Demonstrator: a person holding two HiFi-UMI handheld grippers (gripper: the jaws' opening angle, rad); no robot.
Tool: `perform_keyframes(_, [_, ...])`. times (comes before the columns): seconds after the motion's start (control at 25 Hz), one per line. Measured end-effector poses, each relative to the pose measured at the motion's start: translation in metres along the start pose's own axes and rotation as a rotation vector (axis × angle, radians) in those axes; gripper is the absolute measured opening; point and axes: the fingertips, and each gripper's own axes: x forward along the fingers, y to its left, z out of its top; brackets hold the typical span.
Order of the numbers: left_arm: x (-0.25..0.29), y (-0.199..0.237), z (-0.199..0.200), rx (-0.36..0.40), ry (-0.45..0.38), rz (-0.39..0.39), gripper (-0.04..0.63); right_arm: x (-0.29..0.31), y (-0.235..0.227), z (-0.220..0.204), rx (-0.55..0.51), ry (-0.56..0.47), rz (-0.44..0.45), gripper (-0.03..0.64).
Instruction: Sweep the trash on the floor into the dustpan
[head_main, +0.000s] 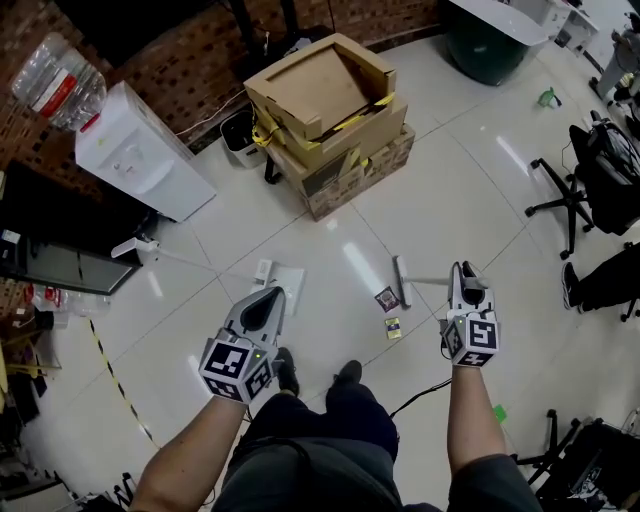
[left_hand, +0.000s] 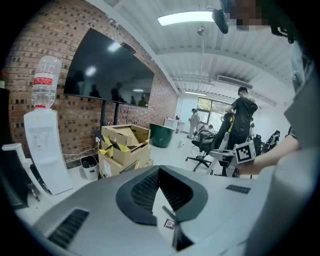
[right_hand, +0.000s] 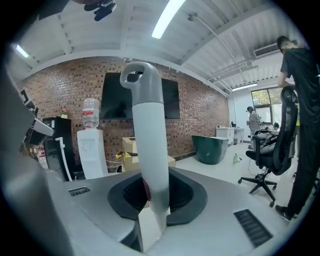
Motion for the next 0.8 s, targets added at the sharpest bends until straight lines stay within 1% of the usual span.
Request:
perform_keyframes(0.24, [-0.021, 0.008, 0.011, 0.014, -0.03, -0.035, 0.009, -0.001, 0.041, -0.001, -0.003, 0.028, 0.015, 0.071])
perform_keyframes(0.32, [-0.03, 0.018, 0.016, 0.008, -0.038, -0.041, 0.009, 0.003, 0.056, 0.0, -0.003, 0.041, 0.004, 0.071])
perform_keyframes(0.44, [-0.043, 0.037, 0.019, 0.004, -0.045, -0.027, 0.009, 0.012, 0.077, -0.003, 0.008, 0.067, -0.015, 0.071])
perform_keyframes(0.6, [-0.058, 0.053, 0.025, 0.036, -0.059, -0.041, 0.009, 0.024, 0.104, 0.004, 0.013, 0.078, -0.038, 0.071])
perform_keyframes(0.68, [-0.068, 0.063, 0.029, 0.044, -0.067, -0.051, 0.009, 0.03, 0.124, 0.007, 0.013, 0.082, -0.032, 0.072])
perform_keyframes(0.8, [-0.084, 0.085, 0.033, 0.045, -0.074, -0.04, 0.009, 0.037, 0.158, 0.01, 0.011, 0.093, 0.005, 0.075])
